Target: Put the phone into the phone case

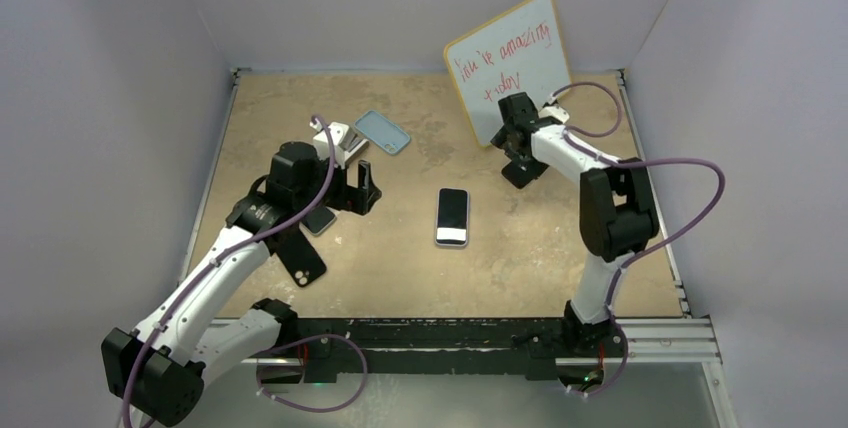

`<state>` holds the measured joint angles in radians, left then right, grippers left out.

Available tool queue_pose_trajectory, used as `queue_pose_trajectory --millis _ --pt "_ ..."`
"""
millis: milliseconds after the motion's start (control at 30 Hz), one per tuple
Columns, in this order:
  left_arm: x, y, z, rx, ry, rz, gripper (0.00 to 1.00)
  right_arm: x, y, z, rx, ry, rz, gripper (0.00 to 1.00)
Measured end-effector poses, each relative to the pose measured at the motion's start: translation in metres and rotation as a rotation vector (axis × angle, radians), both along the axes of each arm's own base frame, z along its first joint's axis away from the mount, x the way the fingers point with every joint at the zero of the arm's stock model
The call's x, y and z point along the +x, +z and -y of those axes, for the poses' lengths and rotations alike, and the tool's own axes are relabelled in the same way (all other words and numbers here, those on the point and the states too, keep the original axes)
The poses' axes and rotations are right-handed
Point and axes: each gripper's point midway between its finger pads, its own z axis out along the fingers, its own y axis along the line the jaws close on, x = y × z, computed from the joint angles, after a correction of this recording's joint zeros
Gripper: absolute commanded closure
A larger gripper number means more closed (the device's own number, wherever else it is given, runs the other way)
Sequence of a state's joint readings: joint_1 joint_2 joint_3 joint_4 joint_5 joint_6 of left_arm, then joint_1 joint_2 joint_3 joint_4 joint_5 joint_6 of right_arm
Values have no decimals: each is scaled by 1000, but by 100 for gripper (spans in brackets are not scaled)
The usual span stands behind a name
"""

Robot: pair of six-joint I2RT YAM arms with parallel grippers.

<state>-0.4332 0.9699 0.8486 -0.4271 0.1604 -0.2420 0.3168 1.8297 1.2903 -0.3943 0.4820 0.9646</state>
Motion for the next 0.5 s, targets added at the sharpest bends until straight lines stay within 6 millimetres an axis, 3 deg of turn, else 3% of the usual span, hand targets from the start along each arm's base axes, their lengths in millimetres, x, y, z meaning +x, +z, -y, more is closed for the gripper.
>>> queue_pose_trajectory --millis 200,300,500 --pt "-1 2 -2 4 8 5 6 22 -24 26 -7 -141 -73 1" --pt "-1 2 -2 3 8 6 6 17 -37 36 -8 -178 -113 2" --pt "-1 2 -2 3 8 7 6 14 -42 44 17 -212 -123 2"
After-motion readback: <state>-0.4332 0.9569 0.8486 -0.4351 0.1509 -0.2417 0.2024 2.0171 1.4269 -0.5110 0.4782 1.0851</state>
